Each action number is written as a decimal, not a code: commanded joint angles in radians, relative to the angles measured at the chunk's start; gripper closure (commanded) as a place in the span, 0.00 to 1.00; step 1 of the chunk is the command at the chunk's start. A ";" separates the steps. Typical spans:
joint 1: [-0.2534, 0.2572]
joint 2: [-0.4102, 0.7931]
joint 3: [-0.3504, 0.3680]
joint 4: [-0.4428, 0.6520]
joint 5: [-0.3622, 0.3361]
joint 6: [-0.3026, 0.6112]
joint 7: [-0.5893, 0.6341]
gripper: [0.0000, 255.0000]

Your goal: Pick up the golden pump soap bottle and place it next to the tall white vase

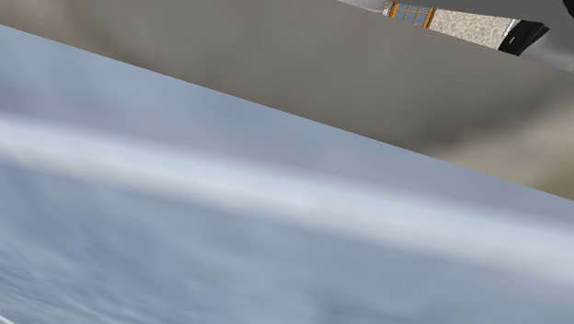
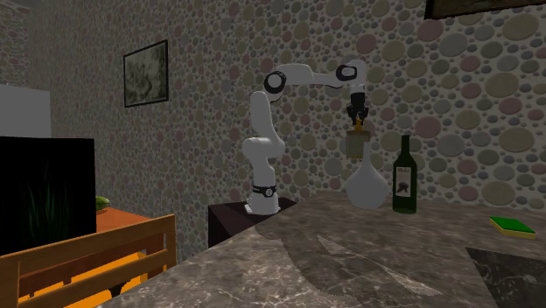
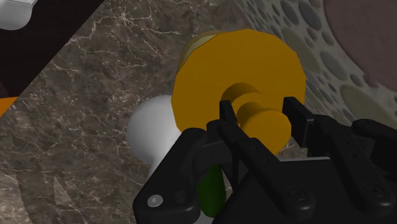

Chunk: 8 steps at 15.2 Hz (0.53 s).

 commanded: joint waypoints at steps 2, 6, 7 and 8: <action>0.002 -0.017 -0.006 -0.053 0.013 0.042 -0.011 1.00; 0.006 -0.032 -0.009 -0.117 0.025 0.096 -0.020 1.00; 0.007 -0.035 -0.009 -0.133 0.027 0.109 -0.022 1.00; 0.008 -0.037 -0.009 -0.148 0.030 0.123 -0.024 1.00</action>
